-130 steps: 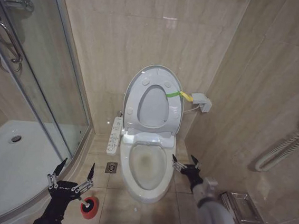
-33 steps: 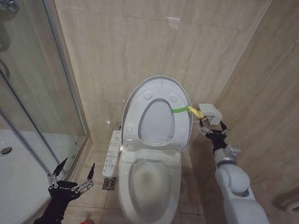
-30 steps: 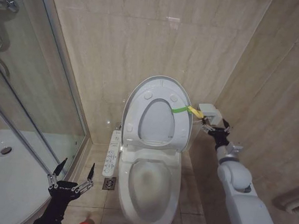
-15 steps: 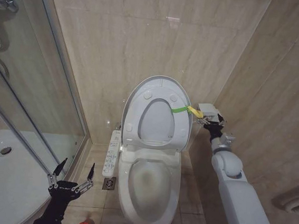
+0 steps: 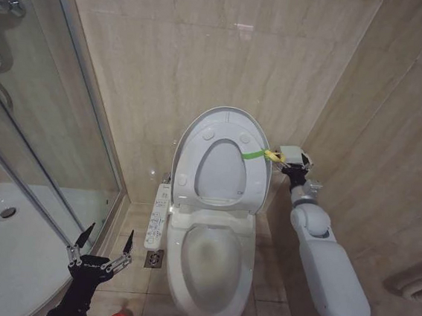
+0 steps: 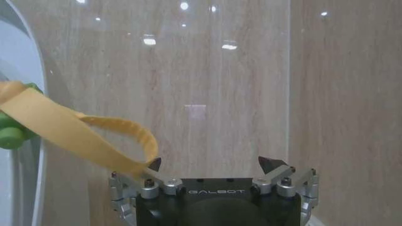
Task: Open the toilet lid, clean the toilet bowl with a toilet brush, close the toilet lid, and flush.
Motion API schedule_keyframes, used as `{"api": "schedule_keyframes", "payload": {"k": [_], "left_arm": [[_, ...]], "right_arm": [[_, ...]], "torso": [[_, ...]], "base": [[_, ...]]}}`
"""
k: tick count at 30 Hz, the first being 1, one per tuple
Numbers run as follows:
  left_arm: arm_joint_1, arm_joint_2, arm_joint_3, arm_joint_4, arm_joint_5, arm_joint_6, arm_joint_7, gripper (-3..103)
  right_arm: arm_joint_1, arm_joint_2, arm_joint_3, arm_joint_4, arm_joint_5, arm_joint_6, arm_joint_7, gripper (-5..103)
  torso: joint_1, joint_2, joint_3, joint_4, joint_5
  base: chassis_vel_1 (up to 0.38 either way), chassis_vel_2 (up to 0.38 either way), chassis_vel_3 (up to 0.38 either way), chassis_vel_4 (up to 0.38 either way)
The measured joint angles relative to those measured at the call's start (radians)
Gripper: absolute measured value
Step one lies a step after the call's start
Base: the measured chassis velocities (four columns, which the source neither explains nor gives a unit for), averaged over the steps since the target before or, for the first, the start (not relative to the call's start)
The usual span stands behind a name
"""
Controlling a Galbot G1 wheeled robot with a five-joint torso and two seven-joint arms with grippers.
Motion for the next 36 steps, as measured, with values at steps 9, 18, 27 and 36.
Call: {"api": "schedule_keyframes", "payload": {"k": [9, 18, 27, 36], "left_arm": [[0.0, 0.0, 0.0, 0.0, 0.0, 0.0, 0.0, 99], [0.0, 0.0, 0.0, 0.0, 0.0, 0.0, 0.0, 99], [0.0, 0.0, 0.0, 0.0, 0.0, 0.0, 0.0, 99], [0.0, 0.0, 0.0, 0.0, 0.0, 0.0, 0.0, 99]], "right_arm": [[0.117, -0.006, -0.073, -0.09, 0.018, 0.026, 0.027, 100], [0.118, -0.01, -0.136, -0.033, 0.081, -0.022, 0.045, 100], [0.031, -0.067, -0.134, 0.119, 0.145, -0.073, 0.057, 100], [-0.153, -0.102, -0.073, 0.276, 0.195, -0.096, 0.061, 100]], "torso": [[0.0, 0.0, 0.0, 0.0, -0.0001], [0.0, 0.0, 0.0, -0.0003, -0.0002], [0.0, 0.0, 0.0, -0.0001, 0.0001], [0.0, 0.0, 0.0, 0.0001, 0.0002]], "base": [[0.0, 0.0, 0.0, 0.0], [0.0, 0.0, 0.0, 0.0], [0.0, 0.0, 0.0, 0.0], [0.0, 0.0, 0.0, 0.0]]}}
